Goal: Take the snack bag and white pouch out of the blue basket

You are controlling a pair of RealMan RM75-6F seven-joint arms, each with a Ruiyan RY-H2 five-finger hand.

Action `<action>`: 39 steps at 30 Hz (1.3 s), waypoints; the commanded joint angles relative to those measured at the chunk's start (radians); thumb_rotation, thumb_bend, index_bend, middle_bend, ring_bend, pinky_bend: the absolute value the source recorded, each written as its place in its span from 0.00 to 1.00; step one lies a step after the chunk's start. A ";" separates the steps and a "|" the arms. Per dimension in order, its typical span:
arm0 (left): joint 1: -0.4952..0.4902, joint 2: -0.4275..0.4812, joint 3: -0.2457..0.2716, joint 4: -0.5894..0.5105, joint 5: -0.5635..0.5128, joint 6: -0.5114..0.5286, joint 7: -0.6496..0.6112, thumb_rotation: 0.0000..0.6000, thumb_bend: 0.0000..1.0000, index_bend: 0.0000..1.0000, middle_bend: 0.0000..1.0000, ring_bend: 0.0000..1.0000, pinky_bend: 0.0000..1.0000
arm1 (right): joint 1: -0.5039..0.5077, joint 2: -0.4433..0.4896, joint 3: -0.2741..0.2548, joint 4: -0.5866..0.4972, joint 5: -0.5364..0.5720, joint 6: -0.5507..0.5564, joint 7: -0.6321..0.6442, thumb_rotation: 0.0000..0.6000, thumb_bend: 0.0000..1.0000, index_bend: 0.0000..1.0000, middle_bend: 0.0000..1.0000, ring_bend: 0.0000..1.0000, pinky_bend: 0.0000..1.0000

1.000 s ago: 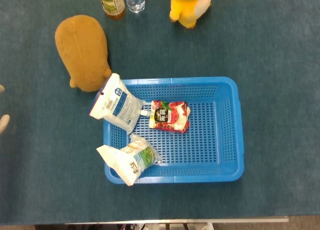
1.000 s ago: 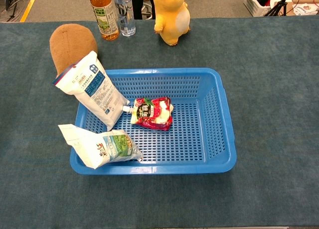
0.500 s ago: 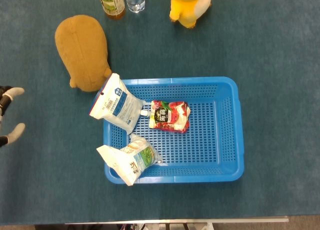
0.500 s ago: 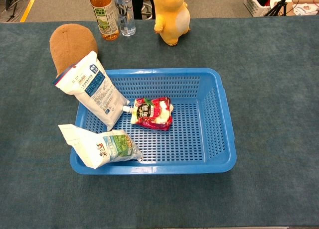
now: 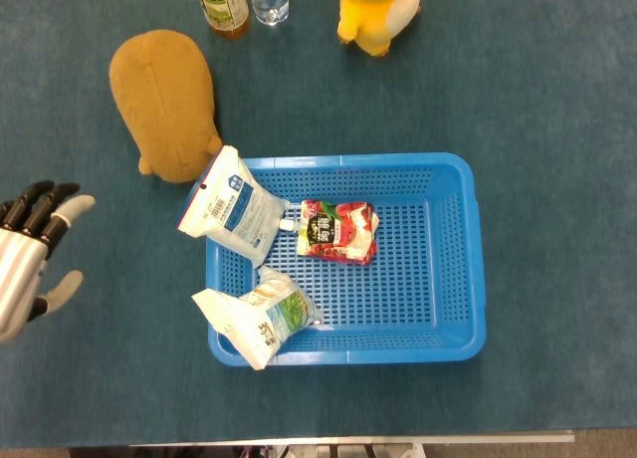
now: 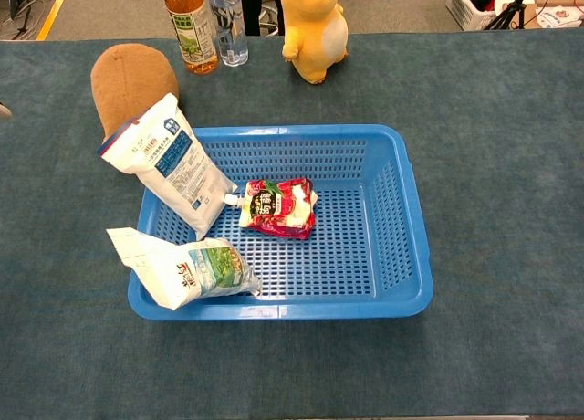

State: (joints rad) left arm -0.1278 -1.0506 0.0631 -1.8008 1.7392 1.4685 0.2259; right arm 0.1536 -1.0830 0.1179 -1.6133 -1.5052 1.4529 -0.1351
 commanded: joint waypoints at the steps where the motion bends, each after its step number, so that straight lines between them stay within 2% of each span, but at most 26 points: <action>1: 0.007 0.002 0.013 -0.025 0.016 -0.003 0.022 1.00 0.20 0.20 0.19 0.16 0.35 | -0.003 0.001 -0.003 0.005 0.000 0.004 0.007 1.00 0.08 0.25 0.32 0.28 0.46; 15: 0.025 -0.048 0.081 -0.054 0.084 -0.040 0.037 1.00 0.20 0.20 0.18 0.16 0.35 | -0.015 0.000 -0.014 0.015 -0.006 0.023 0.024 1.00 0.08 0.25 0.32 0.28 0.46; 27: 0.026 -0.074 0.085 -0.087 0.079 -0.068 0.068 1.00 0.20 0.20 0.18 0.16 0.34 | -0.017 0.001 -0.012 0.042 -0.015 0.038 0.061 1.00 0.08 0.25 0.32 0.28 0.46; 39: 0.024 -0.095 0.095 -0.099 0.062 -0.103 0.074 1.00 0.20 0.20 0.17 0.16 0.34 | -0.037 0.021 -0.020 0.021 -0.018 0.061 0.056 1.00 0.08 0.25 0.32 0.28 0.46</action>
State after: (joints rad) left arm -0.1036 -1.1453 0.1578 -1.9008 1.8015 1.3661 0.3010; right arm 0.1184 -1.0627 0.0993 -1.5905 -1.5230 1.5133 -0.0775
